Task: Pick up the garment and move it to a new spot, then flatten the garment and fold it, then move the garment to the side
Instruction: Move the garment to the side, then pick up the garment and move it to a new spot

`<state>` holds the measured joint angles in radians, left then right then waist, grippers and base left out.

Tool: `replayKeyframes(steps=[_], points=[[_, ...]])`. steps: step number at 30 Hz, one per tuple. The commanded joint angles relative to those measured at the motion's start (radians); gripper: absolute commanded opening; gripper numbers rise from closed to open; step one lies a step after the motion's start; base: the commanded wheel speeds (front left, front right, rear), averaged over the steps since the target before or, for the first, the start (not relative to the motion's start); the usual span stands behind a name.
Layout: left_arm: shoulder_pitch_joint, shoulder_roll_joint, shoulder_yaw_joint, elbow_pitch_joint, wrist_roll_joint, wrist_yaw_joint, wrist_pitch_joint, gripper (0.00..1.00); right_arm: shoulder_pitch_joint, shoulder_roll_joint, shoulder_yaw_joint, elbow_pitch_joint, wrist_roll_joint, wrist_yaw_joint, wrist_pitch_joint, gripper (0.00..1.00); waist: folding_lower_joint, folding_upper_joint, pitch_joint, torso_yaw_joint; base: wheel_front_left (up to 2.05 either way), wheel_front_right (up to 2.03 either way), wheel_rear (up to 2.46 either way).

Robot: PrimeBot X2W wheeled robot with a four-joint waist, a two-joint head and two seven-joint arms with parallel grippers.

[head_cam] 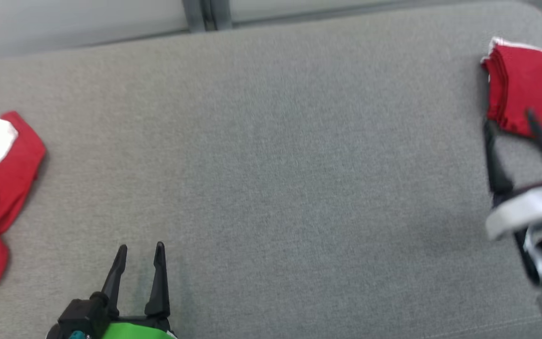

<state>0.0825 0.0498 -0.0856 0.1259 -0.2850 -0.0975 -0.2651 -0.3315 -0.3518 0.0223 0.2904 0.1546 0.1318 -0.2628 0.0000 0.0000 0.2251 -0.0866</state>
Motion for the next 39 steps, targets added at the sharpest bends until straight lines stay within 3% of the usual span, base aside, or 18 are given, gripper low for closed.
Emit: replayKeyframes(steps=[1,7,13,21,25,31,39], points=[[0.026,0.002,-0.008,0.004,-0.003,0.005,0.001,1.00,0.072,0.013,-0.002,-0.031,-0.021,-0.002,-0.003,1.00,0.0000,0.0000,-0.174,0.076,0.00,0.00,0.00],[0.046,0.002,-0.021,0.020,0.017,0.009,0.001,1.00,0.310,0.143,-0.042,-0.113,-0.080,-0.002,-0.003,1.00,0.0000,0.0000,-0.223,0.139,0.00,0.00,0.00],[0.054,0.003,-0.007,0.017,0.022,0.017,0.001,1.00,0.420,0.230,-0.074,-0.100,-0.125,-0.002,-0.003,1.00,0.0000,0.0000,-0.238,0.154,0.00,0.00,0.00],[0.057,0.002,-0.010,0.012,0.012,0.020,0.001,1.00,0.408,0.258,-0.061,-0.107,-0.138,-0.002,-0.003,1.00,0.0000,0.0000,-0.239,0.136,0.00,0.00,0.00],[0.048,0.002,-0.017,0.013,0.007,0.022,0.001,1.00,0.402,0.252,-0.049,-0.124,-0.141,-0.002,-0.003,1.00,0.0000,0.0000,-0.237,0.161,0.00,0.00,0.00],[0.052,0.002,-0.012,0.018,-0.004,0.031,0.001,1.00,0.411,0.254,-0.026,-0.144,-0.127,-0.002,-0.003,1.00,0.0000,0.0000,-0.246,0.281,0.00,0.00,0.00],[0.087,0.002,0.012,0.023,-0.007,0.039,0.001,1.00,0.345,0.255,0.083,-0.129,-0.102,-0.002,-0.003,1.00,0.0000,0.0000,-0.240,0.450,0.00,0.00,0.00]])
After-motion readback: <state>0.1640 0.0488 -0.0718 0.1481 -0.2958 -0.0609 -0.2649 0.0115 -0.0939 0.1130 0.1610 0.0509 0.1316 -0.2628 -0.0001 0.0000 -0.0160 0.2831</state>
